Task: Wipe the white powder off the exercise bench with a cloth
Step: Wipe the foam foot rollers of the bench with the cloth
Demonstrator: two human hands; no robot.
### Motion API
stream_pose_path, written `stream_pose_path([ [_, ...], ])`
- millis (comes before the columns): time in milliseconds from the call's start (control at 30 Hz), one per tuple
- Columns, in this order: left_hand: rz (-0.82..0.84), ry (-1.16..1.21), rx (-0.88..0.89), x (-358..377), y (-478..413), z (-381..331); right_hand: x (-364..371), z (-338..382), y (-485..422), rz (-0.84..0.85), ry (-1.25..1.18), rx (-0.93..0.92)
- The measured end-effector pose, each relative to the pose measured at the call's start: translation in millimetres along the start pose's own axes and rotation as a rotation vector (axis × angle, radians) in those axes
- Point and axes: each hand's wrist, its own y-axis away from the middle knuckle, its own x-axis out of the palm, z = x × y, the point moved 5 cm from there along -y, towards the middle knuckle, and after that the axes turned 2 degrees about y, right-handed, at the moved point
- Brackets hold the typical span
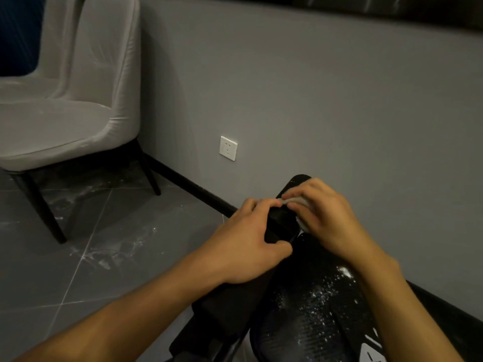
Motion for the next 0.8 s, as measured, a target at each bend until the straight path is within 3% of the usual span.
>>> stream_pose_path([
  [167, 0.004, -0.026, -0.015, -4.6, 2.0, -4.3, 3.9, -42.1, -61.9, 0.000, 0.212, 0.301],
  [300, 0.003, -0.070, 0.022, -7.0, 2.7, -6.5, 13.1, -43.6, -72.0, 0.060, 0.243, 0.384],
  [400, -0.006, -0.035, 0.042, -6.4, 3.2, -6.4, 0.2, -40.0, -61.1, 0.064, 0.226, 0.409],
  [533, -0.015, -0.003, 0.052, -7.1, 2.8, -7.3, -19.0, -36.1, -49.7, -0.215, 0.150, 0.401],
  [667, -0.016, -0.027, 0.075, -8.3, 4.1, -11.1, 1.2, -54.4, -43.9, -0.071, 0.153, 0.463],
  [800, -0.029, -0.028, 0.091, -9.9, 3.6, -11.3, 1.4, -24.2, -35.2, 0.058, 0.109, 0.284],
])
